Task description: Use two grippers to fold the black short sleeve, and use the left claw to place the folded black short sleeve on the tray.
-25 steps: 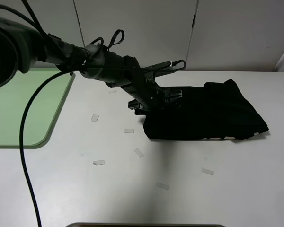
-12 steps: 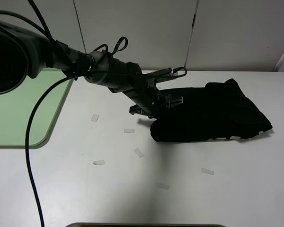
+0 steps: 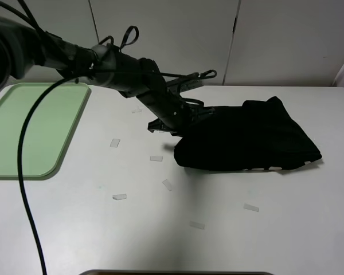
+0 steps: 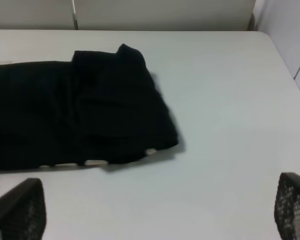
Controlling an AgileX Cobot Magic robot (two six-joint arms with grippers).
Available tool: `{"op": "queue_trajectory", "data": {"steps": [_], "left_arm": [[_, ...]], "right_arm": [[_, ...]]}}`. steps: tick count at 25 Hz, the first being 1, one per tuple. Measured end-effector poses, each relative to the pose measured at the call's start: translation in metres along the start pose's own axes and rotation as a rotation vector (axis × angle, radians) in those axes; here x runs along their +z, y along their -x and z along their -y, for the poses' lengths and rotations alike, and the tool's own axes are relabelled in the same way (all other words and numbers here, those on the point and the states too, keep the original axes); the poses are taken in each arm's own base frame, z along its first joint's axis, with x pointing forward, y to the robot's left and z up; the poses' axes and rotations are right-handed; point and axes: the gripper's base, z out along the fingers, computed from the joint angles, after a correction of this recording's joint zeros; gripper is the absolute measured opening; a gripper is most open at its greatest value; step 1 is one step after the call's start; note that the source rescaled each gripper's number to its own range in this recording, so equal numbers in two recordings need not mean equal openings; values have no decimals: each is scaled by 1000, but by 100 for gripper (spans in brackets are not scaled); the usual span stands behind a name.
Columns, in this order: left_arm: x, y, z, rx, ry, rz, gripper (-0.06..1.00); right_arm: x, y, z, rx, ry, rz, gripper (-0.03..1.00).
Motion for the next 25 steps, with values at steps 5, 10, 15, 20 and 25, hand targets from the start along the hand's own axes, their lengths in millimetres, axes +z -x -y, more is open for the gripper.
{"op": "queue_trajectory", "data": {"steps": [5, 10, 15, 20, 25], "left_arm": [[-32, 9, -7, 79, 43, -50, 9], [-64, 10, -8, 194, 119, -115, 9], [-97, 10, -9, 270, 187, -162, 9], [-129, 8, -10, 350, 279, -211, 9], [-157, 2, -9, 418, 343, -274, 9]], "right_arm": [[0, 0, 0, 0, 0, 0, 100], [0, 0, 0, 0, 0, 0, 100], [0, 0, 0, 0, 0, 0, 100], [0, 0, 0, 0, 0, 0, 100], [0, 0, 0, 0, 0, 0, 100]]}}
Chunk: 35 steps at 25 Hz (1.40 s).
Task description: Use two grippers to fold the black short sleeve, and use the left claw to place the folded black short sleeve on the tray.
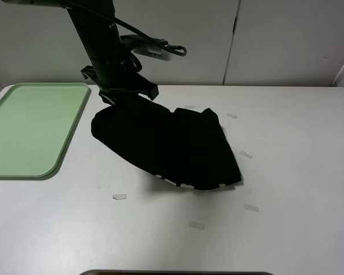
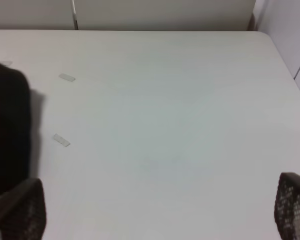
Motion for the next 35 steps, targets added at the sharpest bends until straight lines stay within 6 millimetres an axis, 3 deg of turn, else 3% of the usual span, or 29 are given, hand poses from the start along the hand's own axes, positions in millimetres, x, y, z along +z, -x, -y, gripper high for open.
{"op": "queue_trajectory", "data": {"steps": [5, 10, 20, 29, 32, 35], "left_arm": [[-14, -13, -1, 49, 13, -87, 9], [-14, -16, 3, 70, 14, -119, 9], [36, -5, 61, 125, 13, -104, 9], [51, 5, 93, 104, -12, 34, 9], [52, 10, 96, 100, -28, 90, 13], [53, 14, 100, 99, -44, 135, 28]], "right_arm": [[0, 0, 0, 0, 0, 0, 100], [0, 0, 0, 0, 0, 0, 100], [0, 0, 0, 0, 0, 0, 100], [0, 0, 0, 2, 0, 0, 100], [0, 0, 0, 2, 0, 0, 100], [0, 0, 0, 2, 0, 0, 100]]}}
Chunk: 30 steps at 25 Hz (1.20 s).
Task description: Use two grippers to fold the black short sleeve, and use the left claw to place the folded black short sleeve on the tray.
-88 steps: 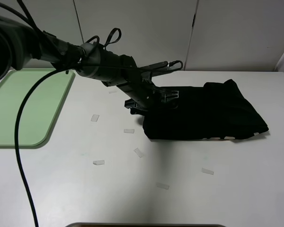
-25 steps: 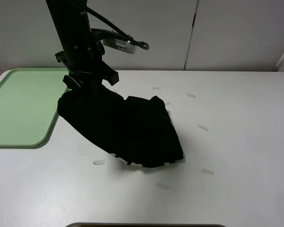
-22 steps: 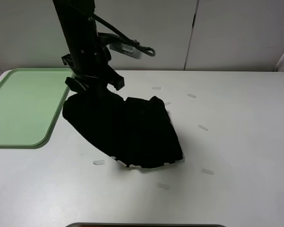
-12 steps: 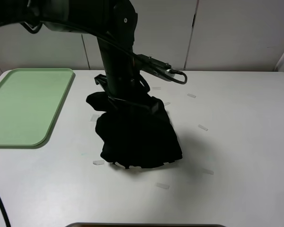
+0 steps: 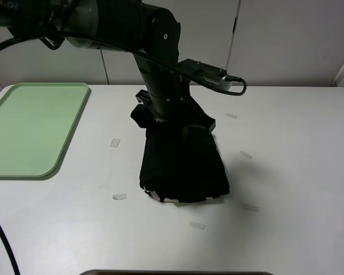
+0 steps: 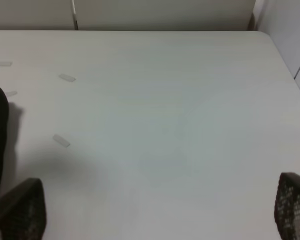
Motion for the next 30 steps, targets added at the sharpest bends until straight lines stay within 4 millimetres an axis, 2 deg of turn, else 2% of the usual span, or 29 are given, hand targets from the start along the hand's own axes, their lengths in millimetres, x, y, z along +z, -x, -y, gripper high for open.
{"op": "queue_trajectory", "data": {"steps": [5, 7, 12, 18, 21, 26, 30], "left_arm": [[15, 3, 8, -16, -37, 37, 85], [16, 4, 10, -14, -42, 43, 94], [4, 7, 12, 4, -52, 81, 99], [-42, 16, 16, 34, -60, 125, 100], [-65, 14, 13, 34, -56, 97, 100], [-87, 0, -9, 2, -14, -39, 100], [-89, -11, -32, -15, 57, -170, 100]], "right_arm": [[0, 0, 0, 0, 0, 0, 100], [0, 0, 0, 0, 0, 0, 100], [0, 0, 0, 0, 0, 0, 100], [0, 0, 0, 0, 0, 0, 100], [0, 0, 0, 0, 0, 0, 100], [0, 0, 0, 0, 0, 0, 100], [0, 0, 0, 0, 0, 0, 100]]}}
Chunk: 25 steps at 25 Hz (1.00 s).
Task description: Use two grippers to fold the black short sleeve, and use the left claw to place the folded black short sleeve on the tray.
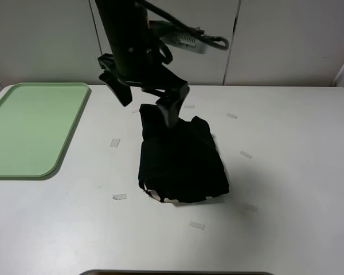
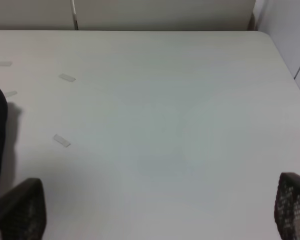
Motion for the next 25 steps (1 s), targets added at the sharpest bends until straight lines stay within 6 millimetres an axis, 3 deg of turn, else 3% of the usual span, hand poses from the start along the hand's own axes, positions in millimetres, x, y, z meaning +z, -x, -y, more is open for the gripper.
{"op": "queue_trajectory", "data": {"steps": [8, 12, 19, 25], "left_arm": [[27, -9, -25, -4, 11, -40, 100], [45, -4, -23, 23, -13, -30, 100], [93, 13, -15, 61, -117, 2, 100], [106, 31, -7, 117, -141, 81, 100]], "right_arm": [[0, 0, 0, 1, 0, 0, 100], [0, 0, 0, 1, 0, 0, 100], [0, 0, 0, 1, 0, 0, 100], [0, 0, 0, 1, 0, 0, 100]]}}
